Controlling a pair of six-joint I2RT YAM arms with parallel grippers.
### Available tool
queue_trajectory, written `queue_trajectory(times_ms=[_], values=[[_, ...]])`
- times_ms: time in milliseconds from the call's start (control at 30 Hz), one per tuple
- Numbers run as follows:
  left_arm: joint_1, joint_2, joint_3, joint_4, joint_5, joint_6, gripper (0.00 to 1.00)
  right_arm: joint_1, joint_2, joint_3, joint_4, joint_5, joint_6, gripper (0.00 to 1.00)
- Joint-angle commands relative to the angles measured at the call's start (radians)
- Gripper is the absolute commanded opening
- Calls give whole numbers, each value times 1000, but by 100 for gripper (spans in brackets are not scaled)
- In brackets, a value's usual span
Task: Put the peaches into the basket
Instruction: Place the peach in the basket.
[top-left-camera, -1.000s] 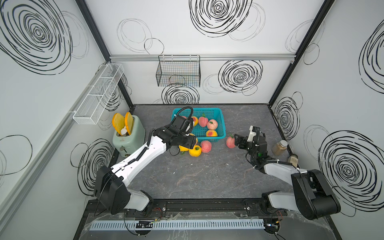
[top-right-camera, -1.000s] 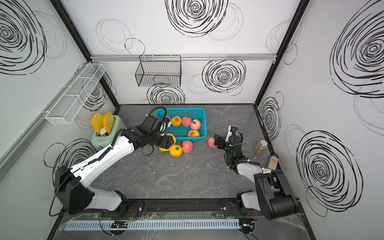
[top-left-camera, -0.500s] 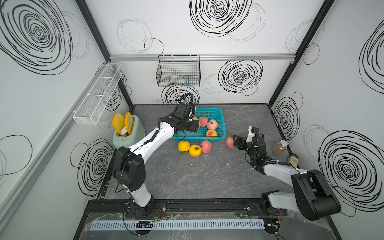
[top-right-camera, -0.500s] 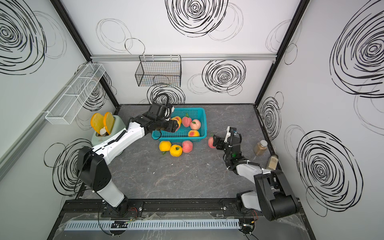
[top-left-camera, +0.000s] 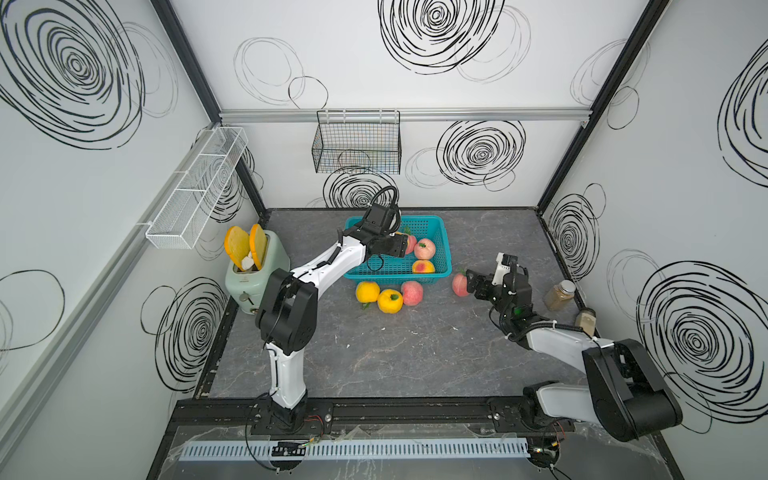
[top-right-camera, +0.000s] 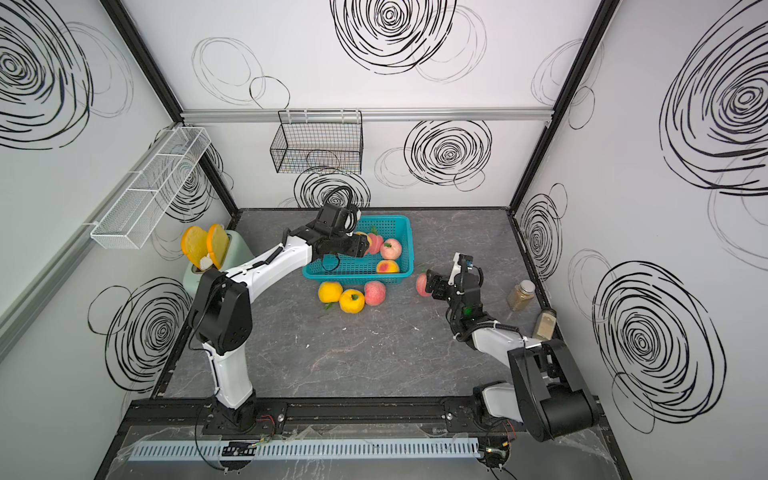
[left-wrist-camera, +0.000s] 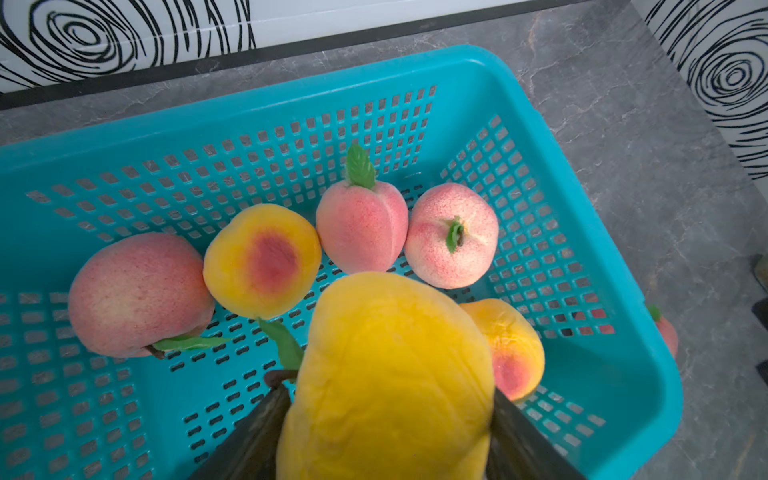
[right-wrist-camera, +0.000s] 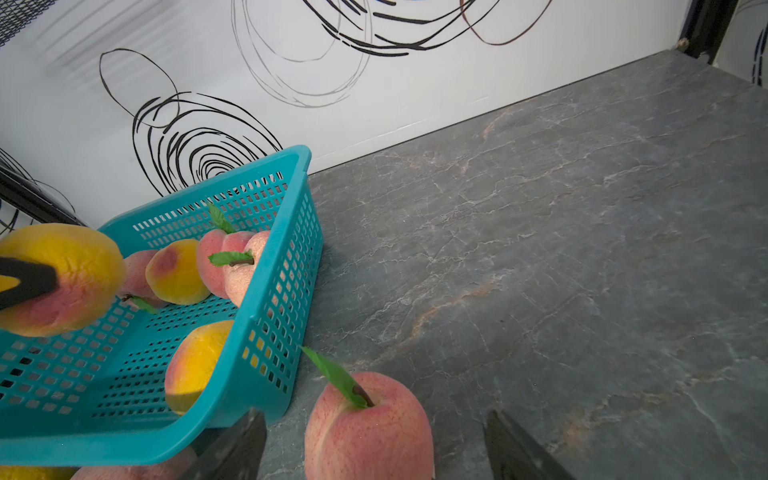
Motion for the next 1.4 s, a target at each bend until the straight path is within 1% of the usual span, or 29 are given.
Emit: queue_trajectory(times_ms=[0,367,567,833,1000,1367], values=[[-3,33,32,74,11,-18,71,6,4,-2,29,10,15,86],[-10,145,58,83,49,-32,75,8,10,-1,31,7,17,86],[-18,187,81,73,42,-27,77,8,11,1,31,7,16,86],[-35,204,83,73,33,-34,83,7,10,0,28,7,16,86],[-37,215,89,63,24,-35,83,8,10,0,27,6,15,86],[-38,186,75,67,17,-37,83,8,19,4,29,5,16,86]])
